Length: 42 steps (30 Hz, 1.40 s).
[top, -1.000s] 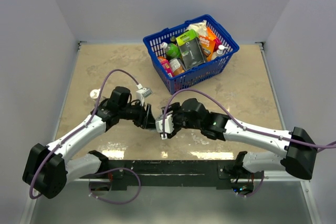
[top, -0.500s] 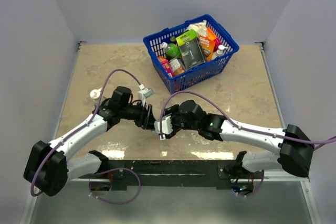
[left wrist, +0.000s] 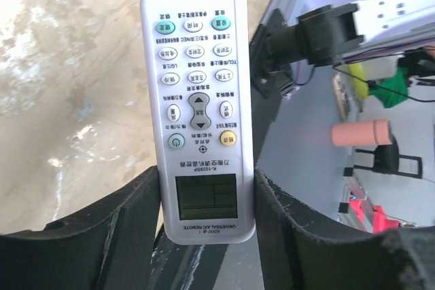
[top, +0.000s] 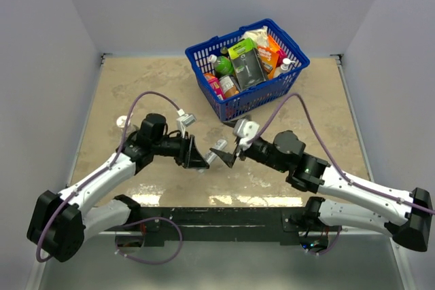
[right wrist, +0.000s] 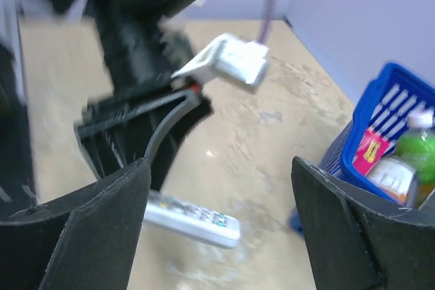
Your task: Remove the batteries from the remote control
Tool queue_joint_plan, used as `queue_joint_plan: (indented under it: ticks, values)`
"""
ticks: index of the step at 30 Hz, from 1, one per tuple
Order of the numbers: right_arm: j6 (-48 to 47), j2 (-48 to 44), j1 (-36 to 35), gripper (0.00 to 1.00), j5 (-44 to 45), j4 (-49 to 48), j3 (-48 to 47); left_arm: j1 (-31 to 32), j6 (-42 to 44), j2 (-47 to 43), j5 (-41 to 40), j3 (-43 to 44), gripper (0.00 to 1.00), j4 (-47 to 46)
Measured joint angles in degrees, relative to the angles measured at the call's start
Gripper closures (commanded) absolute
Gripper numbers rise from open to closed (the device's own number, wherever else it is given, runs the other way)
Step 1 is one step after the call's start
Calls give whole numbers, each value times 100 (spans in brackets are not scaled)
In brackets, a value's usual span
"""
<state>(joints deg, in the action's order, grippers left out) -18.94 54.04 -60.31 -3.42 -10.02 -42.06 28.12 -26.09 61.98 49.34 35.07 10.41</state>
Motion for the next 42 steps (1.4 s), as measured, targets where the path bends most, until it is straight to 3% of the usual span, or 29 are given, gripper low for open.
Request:
queue_joint_plan:
  ticks: [2,8,12,15,18,25,29,35,42]
  values:
    - [1169,-138,-7,7,511,-275,-26,-39,-321,-227,149,-173,100,-330]
    - [3314,-79,35,4,1303,-343,-48,-192,-1121,-540,428,-315,100,-1032]
    - [4706,-306,374,4,1283,-599,463,-225,-1478,-691,494,-313,100,-1196]
    - [4933,-330,748,4,953,-741,739,-229,-1530,-763,481,-245,100,-1141]
    - [4159,-317,793,4,581,-717,721,-262,-1405,-629,433,-22,100,-809]
    - [531,-116,767,7,-994,-129,282,-299,-654,-289,153,535,100,396]
    - [-890,417,697,8,-1373,470,-227,-299,-404,-278,37,643,100,837]
    - [-2162,1019,627,13,-1423,1397,-833,-299,-184,-280,-13,706,100,1228]
    - [-2721,1235,542,18,-1349,2079,-962,-299,-107,-280,-9,866,100,1460]
